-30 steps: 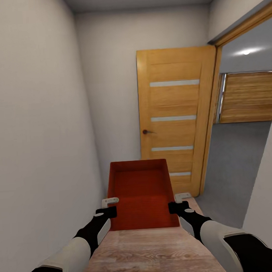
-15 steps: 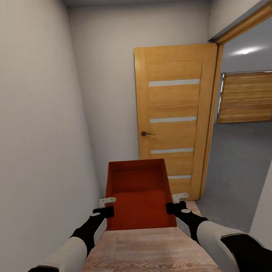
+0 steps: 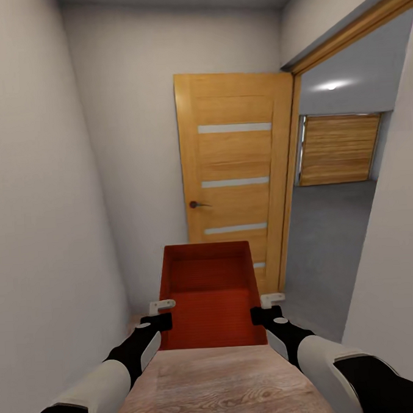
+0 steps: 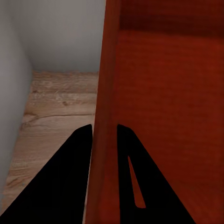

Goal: Move the two storage containers from the living room to the garage. In the garage, place one container on the floor and stack the other container on top of it (either order is fine).

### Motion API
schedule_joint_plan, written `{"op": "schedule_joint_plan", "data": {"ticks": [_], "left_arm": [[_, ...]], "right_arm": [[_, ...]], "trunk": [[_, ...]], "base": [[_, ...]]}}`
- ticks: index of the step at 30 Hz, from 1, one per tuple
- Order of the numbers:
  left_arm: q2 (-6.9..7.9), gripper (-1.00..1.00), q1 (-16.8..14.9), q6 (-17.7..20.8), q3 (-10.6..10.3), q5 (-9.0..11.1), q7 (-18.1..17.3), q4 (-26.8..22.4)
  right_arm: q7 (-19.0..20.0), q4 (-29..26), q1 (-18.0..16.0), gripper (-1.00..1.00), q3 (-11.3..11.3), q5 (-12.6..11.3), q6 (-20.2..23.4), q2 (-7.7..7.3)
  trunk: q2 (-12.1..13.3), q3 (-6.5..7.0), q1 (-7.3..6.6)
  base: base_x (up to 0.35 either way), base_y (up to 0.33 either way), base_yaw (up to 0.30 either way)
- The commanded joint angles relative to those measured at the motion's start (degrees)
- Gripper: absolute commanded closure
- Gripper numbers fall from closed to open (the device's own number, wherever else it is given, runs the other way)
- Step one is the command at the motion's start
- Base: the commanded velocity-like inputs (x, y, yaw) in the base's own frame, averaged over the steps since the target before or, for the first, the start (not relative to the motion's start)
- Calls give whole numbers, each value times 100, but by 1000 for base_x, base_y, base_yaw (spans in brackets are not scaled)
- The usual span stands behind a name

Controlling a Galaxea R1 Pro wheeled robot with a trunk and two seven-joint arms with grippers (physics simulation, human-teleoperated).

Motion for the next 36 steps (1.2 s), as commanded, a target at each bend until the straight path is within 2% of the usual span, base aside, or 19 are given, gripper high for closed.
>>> {"op": "schedule_joint_plan", "data": {"ticks": [1,31,36], "left_arm": [[13,100,-6,-136,86,-75,438,-33],[13,100,-6,-136,86,-68,438,-17],[13,100,-6,-132,94,-67,437,-14]], "right_arm": [[-34,20,-4,100,-202,-71,-22,-273],[-26,18,-4,100,-202,-71,-22,-282],[-26,23,-5,100,-202,-71,-17,-274]], "trunk": [[-8,-10,1],[-8,-10,1],[-8,-10,1]], "base": [[0,0,-282],[0,0,-284],[127,112,-261]]}}
